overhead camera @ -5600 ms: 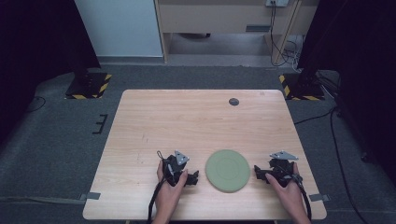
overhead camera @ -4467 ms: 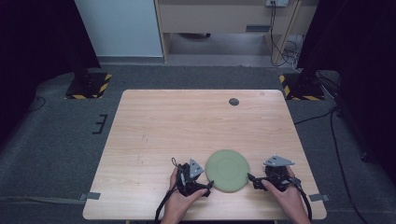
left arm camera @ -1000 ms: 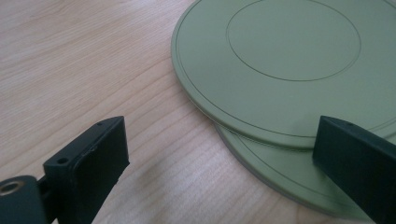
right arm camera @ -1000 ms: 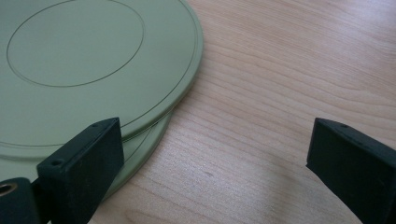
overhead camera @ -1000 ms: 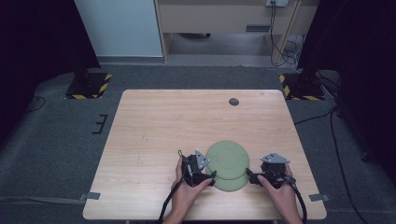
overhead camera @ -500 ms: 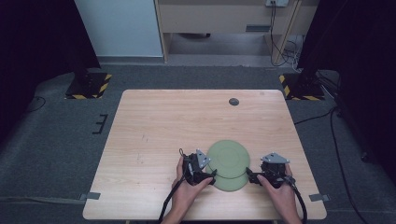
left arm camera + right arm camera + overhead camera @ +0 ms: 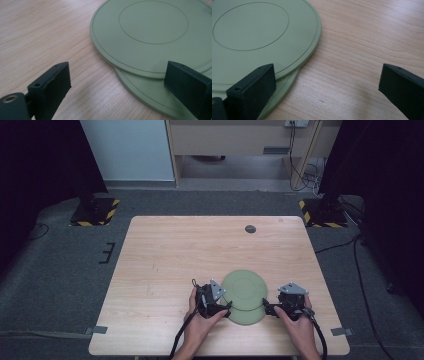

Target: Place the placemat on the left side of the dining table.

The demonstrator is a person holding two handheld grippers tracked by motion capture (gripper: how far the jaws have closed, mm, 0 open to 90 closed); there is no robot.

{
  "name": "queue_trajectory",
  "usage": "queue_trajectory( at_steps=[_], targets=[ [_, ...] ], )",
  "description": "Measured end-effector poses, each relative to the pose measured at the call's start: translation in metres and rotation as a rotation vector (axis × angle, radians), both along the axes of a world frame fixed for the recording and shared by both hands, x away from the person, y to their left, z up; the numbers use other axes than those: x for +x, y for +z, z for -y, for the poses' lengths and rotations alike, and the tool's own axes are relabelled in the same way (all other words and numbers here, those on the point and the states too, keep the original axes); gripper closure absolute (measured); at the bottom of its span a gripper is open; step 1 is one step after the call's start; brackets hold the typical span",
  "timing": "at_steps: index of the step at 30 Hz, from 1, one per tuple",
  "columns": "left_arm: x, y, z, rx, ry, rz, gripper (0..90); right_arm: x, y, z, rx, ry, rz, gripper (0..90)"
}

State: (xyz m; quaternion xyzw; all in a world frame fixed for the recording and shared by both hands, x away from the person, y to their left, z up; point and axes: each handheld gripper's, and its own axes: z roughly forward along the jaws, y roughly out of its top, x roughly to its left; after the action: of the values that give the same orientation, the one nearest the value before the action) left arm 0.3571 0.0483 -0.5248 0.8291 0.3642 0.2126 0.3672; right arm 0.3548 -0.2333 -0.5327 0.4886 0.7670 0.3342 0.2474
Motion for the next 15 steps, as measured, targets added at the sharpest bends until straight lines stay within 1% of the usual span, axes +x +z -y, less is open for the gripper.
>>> queue_trajectory(
  at_steps=[3, 5, 11, 12, 13, 15],
  targets=[
    [0.001, 0.007, -0.001, -0.013, -0.007, 0.012, 6.4, 0.001, -0.001, -0.001, 0.006, -0.009, 0.003, 0.9],
    [0.003, 0.01, -0.001, -0.021, -0.013, 0.013, 7.2, 0.002, -0.001, -0.001, 0.004, -0.007, 0.004, 1.1],
    [0.024, 0.018, 0.006, -0.021, -0.039, -0.042, 8.0, 0.001, 0.0, -0.002, 0.006, 0.003, 0.004, 3.4],
    [0.027, 0.019, 0.007, -0.024, -0.039, -0.051, 8.1, 0.001, 0.0, -0.001, 0.008, 0.005, 0.001, 3.7],
    [0.031, 0.021, 0.008, -0.036, -0.042, -0.063, 8.1, 0.001, 0.0, -0.001, 0.009, 0.007, -0.002, 3.7],
    [0.038, 0.022, 0.01, -0.041, -0.048, -0.078, 8.3, 0.001, 0.001, -0.001, 0.012, 0.012, -0.009, 3.8]
  ],
)
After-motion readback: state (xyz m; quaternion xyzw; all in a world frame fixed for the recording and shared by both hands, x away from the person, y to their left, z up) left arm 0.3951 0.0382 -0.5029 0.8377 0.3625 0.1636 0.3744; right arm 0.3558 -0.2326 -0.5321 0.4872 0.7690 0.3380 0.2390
